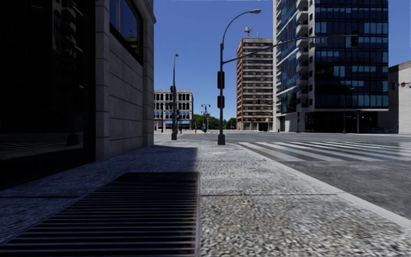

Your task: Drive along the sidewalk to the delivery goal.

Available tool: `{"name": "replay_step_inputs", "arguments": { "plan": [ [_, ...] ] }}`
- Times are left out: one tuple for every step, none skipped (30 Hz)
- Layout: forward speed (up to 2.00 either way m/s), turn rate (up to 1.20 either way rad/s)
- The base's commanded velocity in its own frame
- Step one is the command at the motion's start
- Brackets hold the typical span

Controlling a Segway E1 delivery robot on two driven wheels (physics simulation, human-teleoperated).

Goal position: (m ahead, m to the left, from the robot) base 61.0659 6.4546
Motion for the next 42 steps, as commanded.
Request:
{"name": "replay_step_inputs", "arguments": {
  "plan": [
    [2.0, 0.0],
    [2.0, 0.0],
    [2.0, 0.0],
    [2.0, 0.0],
    [2.0, 0.0],
    [2.0, 0.0],
    [2.0, 0.0],
    [2.0, 0.0],
    [2.0, 0.0],
    [2.0, 0.0],
    [2.0, 0.0],
    [2.0, 0.0],
    [2.0, 0.0],
    [2.0, 0.0],
    [2.0, 0.0],
    [2.0, 0.0],
    [2.0, 0.0],
    [2.0, 0.0],
    [2.0, 0.0],
    [2.0, 0.0],
    [2.0, 0.0],
    [2.0, 0.0],
    [2.0, 0.0],
    [2.0, 0.0],
    [2.0, 0.0],
    [2.0, 0.0],
    [2.0, 0.0],
    [2.0, 0.0],
    [2.0, 0.0],
    [2.0, 0.0],
    [2.0, 0.0],
    [2.0, 0.0],
    [2.0, 0.0],
    [2.0, 0.0],
    [2.0, 0.0],
    [2.0, 0.0],
    [2.0, 0.0],
    [2.0, 0.0],
    [2.0, 0.0],
    [2.0, 0.0],
    [2.0, 0.0],
    [2.0, 0.0]
  ]
}}
